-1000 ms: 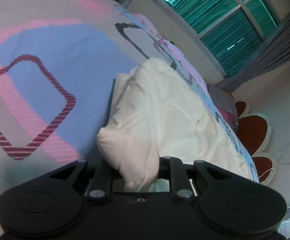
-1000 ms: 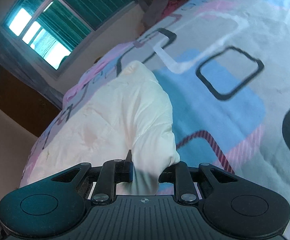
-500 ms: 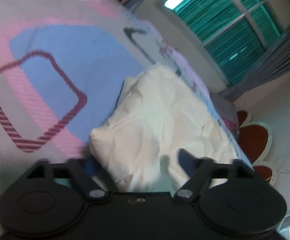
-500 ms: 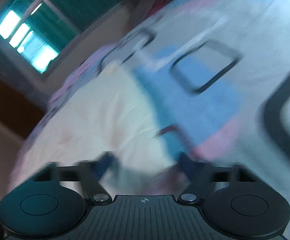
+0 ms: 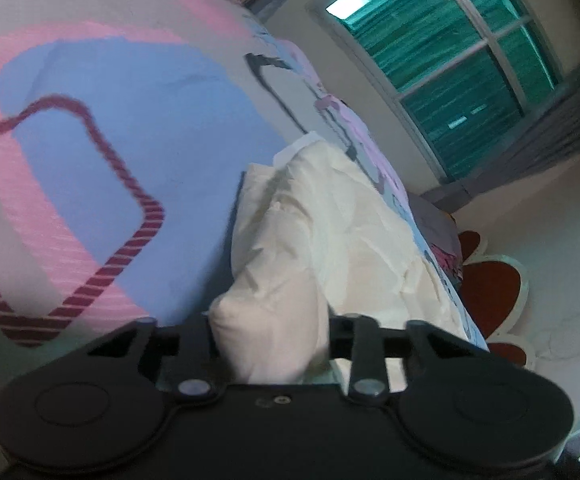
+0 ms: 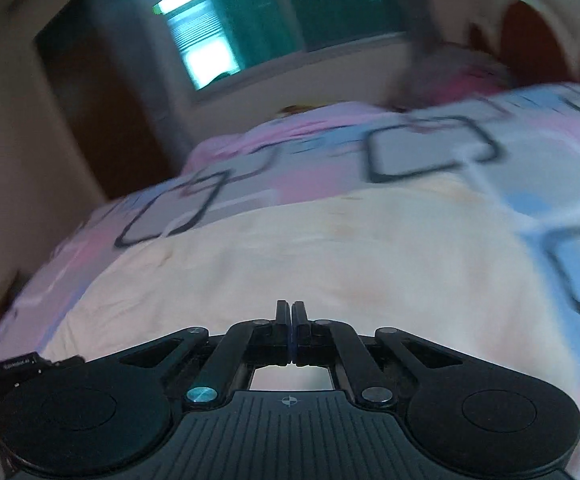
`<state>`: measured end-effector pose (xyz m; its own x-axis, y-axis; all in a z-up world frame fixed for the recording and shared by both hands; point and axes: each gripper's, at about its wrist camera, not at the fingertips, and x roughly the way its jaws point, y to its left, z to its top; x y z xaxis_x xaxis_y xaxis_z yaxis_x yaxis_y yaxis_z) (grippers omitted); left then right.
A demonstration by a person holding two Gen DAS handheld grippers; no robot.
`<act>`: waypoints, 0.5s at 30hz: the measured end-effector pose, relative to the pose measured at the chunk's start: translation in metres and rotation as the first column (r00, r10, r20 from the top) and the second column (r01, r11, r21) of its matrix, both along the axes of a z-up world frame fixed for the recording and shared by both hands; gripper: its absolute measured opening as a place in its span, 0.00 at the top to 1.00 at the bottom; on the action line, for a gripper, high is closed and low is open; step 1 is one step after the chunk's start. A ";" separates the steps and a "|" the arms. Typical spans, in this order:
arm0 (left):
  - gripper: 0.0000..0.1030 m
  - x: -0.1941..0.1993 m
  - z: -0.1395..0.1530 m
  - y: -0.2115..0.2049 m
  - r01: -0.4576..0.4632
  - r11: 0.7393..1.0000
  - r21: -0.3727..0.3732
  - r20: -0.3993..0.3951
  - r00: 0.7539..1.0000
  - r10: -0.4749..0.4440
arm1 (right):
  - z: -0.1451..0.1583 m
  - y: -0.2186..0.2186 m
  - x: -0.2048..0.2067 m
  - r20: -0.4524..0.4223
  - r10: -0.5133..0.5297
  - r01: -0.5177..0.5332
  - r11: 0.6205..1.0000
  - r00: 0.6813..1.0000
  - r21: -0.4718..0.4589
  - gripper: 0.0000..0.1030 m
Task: Fold large clothes
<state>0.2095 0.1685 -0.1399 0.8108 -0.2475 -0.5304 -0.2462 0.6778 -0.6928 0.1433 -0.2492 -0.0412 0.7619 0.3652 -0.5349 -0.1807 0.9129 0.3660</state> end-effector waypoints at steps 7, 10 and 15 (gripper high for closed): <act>0.78 -0.002 0.029 -0.009 0.035 0.997 0.072 0.028 0.999 -0.037 | -0.021 0.047 0.012 -0.064 0.027 -0.029 0.999 0.998 -0.032 1.00; 0.78 0.000 0.035 -0.012 0.054 0.993 0.108 0.032 0.998 -0.058 | -0.028 0.054 0.013 -0.087 0.004 -0.010 0.997 0.996 -0.071 1.00; 0.79 -0.001 0.045 -0.020 0.089 0.981 0.173 0.071 0.992 -0.103 | -0.059 0.057 0.027 -0.171 -0.030 0.018 0.997 0.985 -0.075 1.00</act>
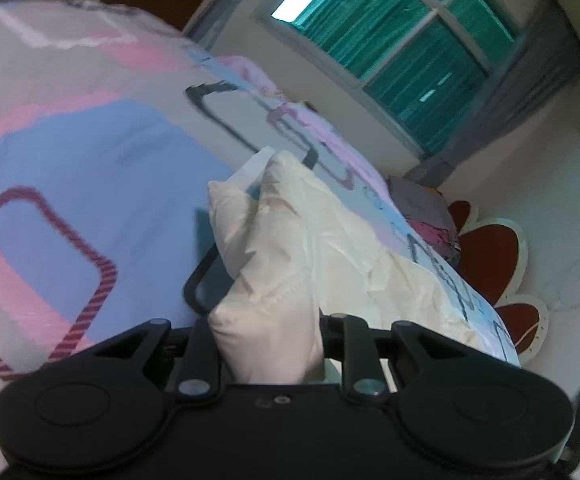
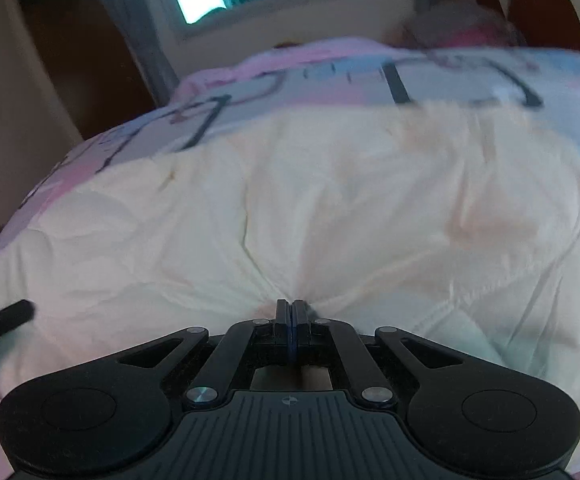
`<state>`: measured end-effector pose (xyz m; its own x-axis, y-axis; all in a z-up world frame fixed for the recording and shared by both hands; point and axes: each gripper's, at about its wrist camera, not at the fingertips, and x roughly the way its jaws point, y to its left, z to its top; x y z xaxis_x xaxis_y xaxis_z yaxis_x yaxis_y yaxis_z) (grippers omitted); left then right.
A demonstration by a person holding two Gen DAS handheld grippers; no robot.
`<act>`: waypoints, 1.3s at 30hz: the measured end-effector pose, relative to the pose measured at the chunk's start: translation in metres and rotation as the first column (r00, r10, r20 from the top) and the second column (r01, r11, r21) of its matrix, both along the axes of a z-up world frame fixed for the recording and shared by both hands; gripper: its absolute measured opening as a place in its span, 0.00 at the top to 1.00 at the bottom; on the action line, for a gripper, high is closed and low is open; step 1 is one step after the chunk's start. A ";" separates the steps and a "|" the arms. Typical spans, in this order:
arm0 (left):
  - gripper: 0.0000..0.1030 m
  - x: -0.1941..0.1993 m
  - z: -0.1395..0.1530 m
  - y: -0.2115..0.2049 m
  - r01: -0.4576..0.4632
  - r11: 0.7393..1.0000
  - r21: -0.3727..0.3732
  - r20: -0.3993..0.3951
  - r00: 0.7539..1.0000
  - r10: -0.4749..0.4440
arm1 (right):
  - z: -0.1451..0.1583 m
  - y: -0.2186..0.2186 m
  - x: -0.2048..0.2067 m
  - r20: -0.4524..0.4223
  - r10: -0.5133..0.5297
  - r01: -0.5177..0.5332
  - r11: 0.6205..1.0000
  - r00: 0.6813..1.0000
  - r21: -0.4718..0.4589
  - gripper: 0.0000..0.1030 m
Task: Fold large clothes
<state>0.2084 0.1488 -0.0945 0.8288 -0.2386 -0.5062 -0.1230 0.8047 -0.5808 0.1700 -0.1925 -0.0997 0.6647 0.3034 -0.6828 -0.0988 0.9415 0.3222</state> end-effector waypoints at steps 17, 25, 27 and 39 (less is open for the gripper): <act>0.80 -0.016 0.087 -0.085 0.140 0.935 0.327 0.091 0.980 -0.178 | -0.023 -0.025 -0.018 -0.036 0.074 -0.068 0.988 0.997 0.141 1.00; 0.80 -0.024 0.133 -0.207 0.201 0.815 0.543 0.124 0.941 -0.315 | -0.006 -0.089 -0.021 0.013 0.074 -0.074 0.938 0.997 0.340 1.00; 0.80 -0.020 0.136 -0.236 0.228 0.784 0.577 0.108 0.931 -0.349 | 0.012 -0.129 -0.033 0.065 0.017 -0.038 0.941 0.998 0.335 1.00; 0.75 0.004 0.081 -0.384 0.509 0.569 0.646 -0.128 0.807 -0.576 | -0.018 -0.281 -0.045 -0.044 -0.161 0.166 0.926 0.986 0.339 1.00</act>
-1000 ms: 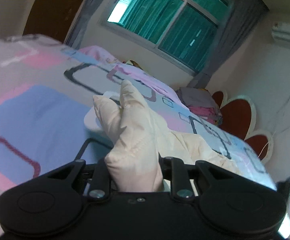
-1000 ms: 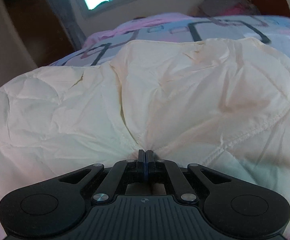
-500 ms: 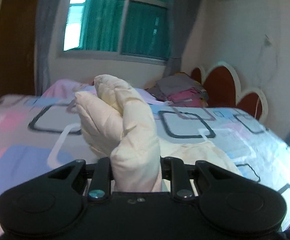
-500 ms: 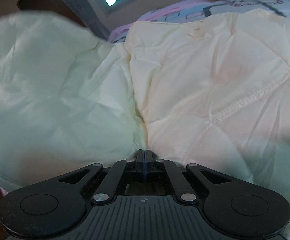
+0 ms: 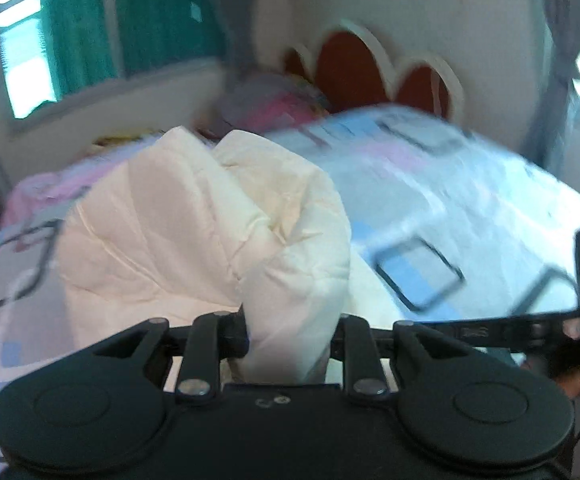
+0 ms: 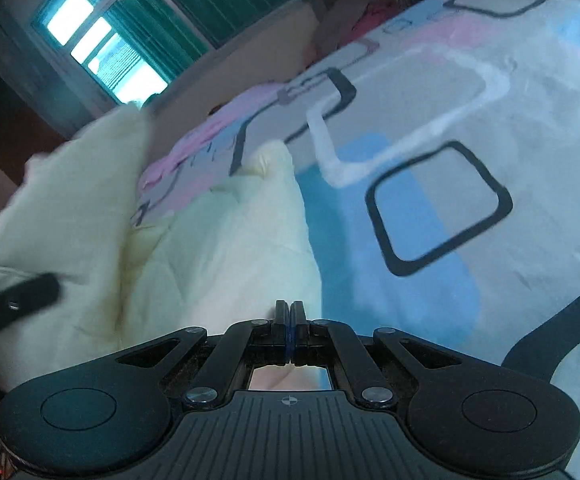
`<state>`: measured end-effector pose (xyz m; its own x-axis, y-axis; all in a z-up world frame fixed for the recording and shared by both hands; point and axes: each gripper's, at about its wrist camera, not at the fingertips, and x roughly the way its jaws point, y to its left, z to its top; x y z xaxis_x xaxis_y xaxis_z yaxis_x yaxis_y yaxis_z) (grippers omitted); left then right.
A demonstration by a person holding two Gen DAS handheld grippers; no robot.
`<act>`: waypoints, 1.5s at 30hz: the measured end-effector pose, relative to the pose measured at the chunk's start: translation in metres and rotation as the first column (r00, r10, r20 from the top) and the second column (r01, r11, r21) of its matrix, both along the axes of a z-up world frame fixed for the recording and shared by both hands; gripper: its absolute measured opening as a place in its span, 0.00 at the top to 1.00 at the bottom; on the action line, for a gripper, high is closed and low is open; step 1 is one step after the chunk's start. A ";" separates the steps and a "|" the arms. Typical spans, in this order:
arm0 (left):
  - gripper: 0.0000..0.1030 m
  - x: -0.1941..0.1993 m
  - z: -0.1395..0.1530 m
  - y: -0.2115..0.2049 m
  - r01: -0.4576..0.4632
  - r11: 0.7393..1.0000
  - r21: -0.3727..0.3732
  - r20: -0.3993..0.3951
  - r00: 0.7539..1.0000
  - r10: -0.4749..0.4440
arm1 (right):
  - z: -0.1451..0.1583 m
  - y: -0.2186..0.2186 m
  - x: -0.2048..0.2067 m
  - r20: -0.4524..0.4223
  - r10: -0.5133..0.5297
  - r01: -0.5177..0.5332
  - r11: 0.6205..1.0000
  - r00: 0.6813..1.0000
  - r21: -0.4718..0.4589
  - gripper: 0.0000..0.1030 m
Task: Fold large clothes
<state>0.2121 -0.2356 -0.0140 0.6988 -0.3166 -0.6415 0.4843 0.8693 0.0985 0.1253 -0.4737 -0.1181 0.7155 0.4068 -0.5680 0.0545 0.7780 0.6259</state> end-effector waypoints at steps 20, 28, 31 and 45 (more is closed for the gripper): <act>0.24 -0.001 0.000 0.037 0.076 0.932 -0.355 -0.169 0.975 -0.144 | 0.030 -0.074 -0.028 0.046 -0.154 0.147 0.980 0.987 0.135 0.29; 0.45 0.077 -0.004 0.174 -0.258 0.871 -0.418 -0.120 0.966 0.228 | 0.114 -0.008 0.039 0.244 0.066 -0.070 0.998 0.968 0.009 0.31; 0.53 0.099 -0.017 0.195 -0.266 0.843 -0.467 -0.167 0.963 0.211 | 0.125 0.024 0.073 0.239 0.171 -0.154 0.984 0.956 -0.085 0.31; 0.60 0.146 -0.049 0.149 -0.105 0.901 -0.422 -0.169 0.985 0.036 | 0.071 0.062 0.090 0.077 0.156 -0.129 0.951 0.985 -0.280 0.81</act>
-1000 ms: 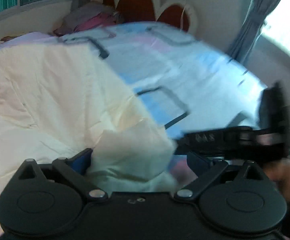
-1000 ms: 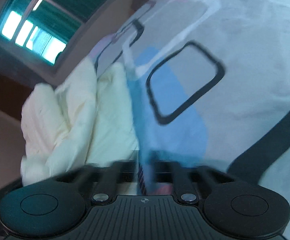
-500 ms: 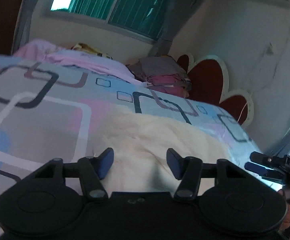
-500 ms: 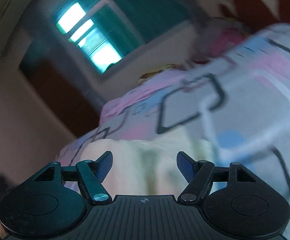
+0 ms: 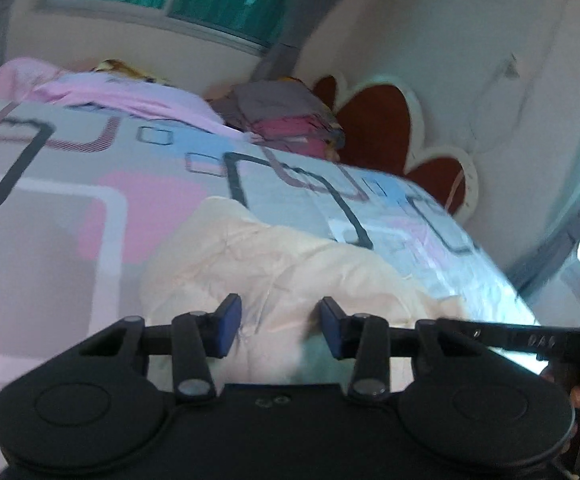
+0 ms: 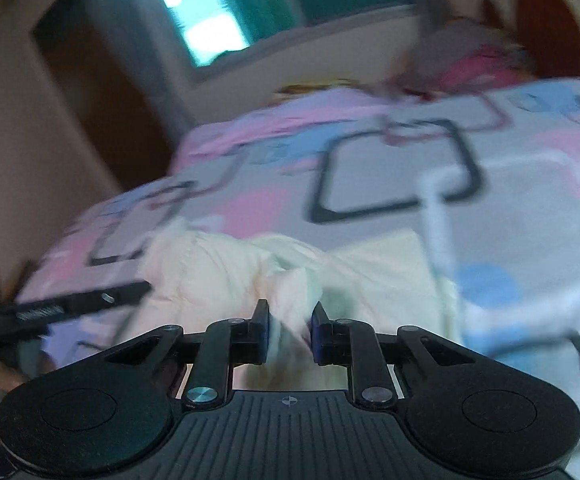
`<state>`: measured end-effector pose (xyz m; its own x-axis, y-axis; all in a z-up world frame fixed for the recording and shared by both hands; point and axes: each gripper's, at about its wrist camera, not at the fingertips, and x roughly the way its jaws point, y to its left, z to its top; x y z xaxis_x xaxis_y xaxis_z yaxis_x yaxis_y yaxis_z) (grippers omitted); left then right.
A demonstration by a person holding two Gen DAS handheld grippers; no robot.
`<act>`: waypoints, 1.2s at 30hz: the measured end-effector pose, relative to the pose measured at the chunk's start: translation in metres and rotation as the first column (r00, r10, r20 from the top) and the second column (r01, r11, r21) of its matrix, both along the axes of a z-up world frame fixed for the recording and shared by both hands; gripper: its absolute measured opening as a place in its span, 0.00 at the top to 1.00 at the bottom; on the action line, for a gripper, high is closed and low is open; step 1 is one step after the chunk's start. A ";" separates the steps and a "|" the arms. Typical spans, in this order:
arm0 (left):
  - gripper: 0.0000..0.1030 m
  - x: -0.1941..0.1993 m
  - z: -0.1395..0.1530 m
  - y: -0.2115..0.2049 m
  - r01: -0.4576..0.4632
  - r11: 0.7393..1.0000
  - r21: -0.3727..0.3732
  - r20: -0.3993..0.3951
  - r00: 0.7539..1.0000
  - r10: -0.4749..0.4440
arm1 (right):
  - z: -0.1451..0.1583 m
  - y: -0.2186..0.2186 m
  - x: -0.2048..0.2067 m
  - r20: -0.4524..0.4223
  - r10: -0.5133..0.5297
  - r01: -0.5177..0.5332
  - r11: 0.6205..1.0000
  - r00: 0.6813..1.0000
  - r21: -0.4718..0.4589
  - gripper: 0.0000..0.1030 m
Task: Fold large clothes
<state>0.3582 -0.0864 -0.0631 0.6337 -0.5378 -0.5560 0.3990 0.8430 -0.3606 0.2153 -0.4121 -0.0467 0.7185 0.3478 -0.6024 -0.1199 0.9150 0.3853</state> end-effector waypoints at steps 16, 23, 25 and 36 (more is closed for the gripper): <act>0.57 0.028 -0.039 -0.078 0.170 0.944 0.281 -0.094 0.984 -0.149 | -0.060 -0.030 -0.004 -0.087 -0.123 0.129 0.989 0.989 0.071 0.81; 0.57 -0.017 0.005 -0.059 0.093 0.965 0.247 -0.017 0.996 -0.092 | 0.005 -0.038 -0.025 -0.017 -0.120 0.121 0.993 0.993 0.015 0.60; 0.57 -0.042 0.016 -0.053 0.094 0.972 0.215 -0.003 0.995 -0.095 | 0.022 -0.031 -0.036 0.013 -0.065 0.065 0.998 0.998 0.013 0.60; 0.57 -0.141 0.013 -0.040 0.058 0.966 0.251 -0.039 0.998 -0.049 | 0.011 0.010 -0.106 -0.033 0.068 -0.072 0.983 0.997 -0.167 0.60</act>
<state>0.2168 -0.1263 -0.0496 0.5874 -0.4106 -0.6974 0.4377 0.8860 -0.1530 0.1097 -0.4021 -0.0356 0.6788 0.2886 -0.6752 -0.1776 0.9567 0.2304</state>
